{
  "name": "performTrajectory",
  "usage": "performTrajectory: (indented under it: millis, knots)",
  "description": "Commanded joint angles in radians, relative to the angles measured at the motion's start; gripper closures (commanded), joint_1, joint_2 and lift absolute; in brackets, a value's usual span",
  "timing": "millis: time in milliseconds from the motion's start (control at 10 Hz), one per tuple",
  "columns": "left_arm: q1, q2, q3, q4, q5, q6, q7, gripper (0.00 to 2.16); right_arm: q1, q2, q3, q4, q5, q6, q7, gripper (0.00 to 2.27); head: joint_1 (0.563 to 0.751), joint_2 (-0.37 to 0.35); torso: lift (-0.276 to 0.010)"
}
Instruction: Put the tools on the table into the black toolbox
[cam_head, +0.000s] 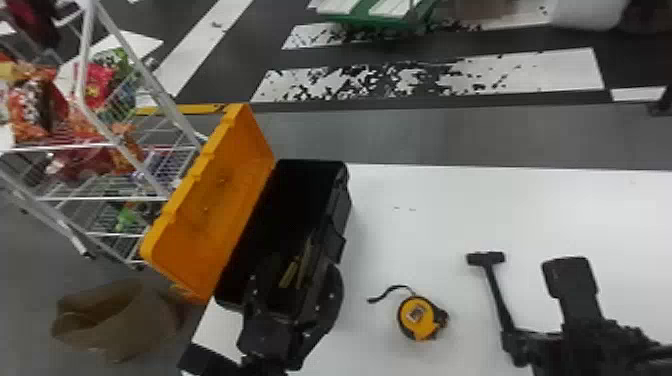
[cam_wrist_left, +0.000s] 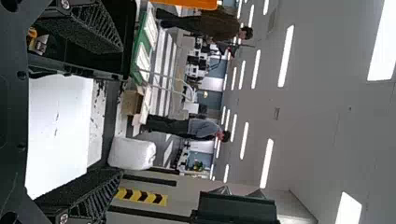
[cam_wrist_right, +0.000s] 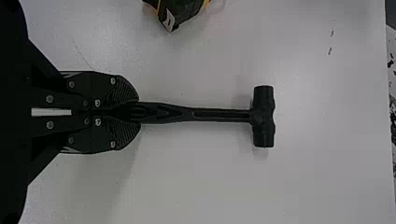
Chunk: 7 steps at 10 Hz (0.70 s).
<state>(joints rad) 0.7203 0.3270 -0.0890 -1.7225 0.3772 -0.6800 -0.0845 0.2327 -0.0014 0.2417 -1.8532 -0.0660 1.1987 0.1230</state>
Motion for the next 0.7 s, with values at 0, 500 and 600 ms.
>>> performTrajectory:
  millis: [0,500,600]
  knots:
    - [-0.001,0.0,-0.002,0.0,0.0,0.001,0.0,0.07,0.022,0.002,-0.007,-0.011,0.005,-0.04,0.007,2.24,0.695,0.335,-0.039]
    - [-0.001,0.006,0.002,-0.037,0.009,-0.002,-0.008,0.07,0.108,0.002,0.016,-0.149,0.072,-0.086,0.023,2.24,0.695,0.325,-0.039]
    - [0.007,0.009,0.009,-0.058,0.016,0.001,-0.017,0.07,0.123,0.002,0.025,-0.161,0.094,-0.107,0.043,2.24,0.695,0.326,-0.039]
